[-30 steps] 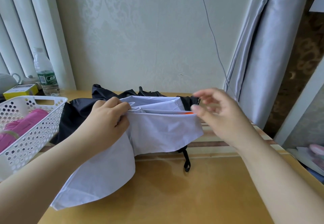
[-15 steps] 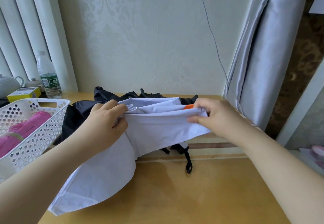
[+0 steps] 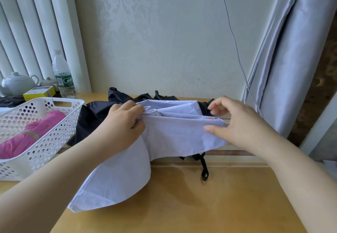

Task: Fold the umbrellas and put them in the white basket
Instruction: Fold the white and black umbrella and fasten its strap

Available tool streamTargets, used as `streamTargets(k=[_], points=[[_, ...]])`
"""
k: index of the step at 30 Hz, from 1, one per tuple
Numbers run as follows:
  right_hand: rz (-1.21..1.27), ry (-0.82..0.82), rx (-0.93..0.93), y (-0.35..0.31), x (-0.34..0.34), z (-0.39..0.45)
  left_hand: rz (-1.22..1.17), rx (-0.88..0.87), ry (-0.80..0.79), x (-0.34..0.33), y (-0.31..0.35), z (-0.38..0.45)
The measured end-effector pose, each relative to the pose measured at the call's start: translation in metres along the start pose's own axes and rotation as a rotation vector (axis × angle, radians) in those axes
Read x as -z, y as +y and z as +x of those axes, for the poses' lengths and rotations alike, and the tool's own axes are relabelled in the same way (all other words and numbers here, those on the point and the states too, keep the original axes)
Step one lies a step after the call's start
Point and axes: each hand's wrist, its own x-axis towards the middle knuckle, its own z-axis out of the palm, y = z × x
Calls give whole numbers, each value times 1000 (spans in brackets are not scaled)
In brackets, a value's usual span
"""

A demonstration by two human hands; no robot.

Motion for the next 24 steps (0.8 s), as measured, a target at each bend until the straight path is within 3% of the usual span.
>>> streamTargets(k=[3, 6, 11, 15, 18, 20, 22, 24], points=[[-235, -80, 108, -26, -11, 6, 0, -40, -38, -2, 3, 2], [-283, -199, 112, -28, -18, 19, -4, -53, -62, 0, 4, 2], [-322, -130, 141, -5, -7, 30, -29, -28, -101, 9, 4, -1], [-536, 108, 357, 17, -17, 30, -57, -44, -116, 8, 7, 0], [-648, 346, 265, 8, -25, 26, -97, -35, -117, 5, 9, 4], [-513, 446, 270, -11, -39, 12, -101, -17, -93, 4, 10, 6], [-255, 292, 380, -37, -56, -7, -98, -16, -71, 4, 12, 8], [-87, 37, 371, -51, -73, -12, -110, -15, -85, 5, 14, 9]])
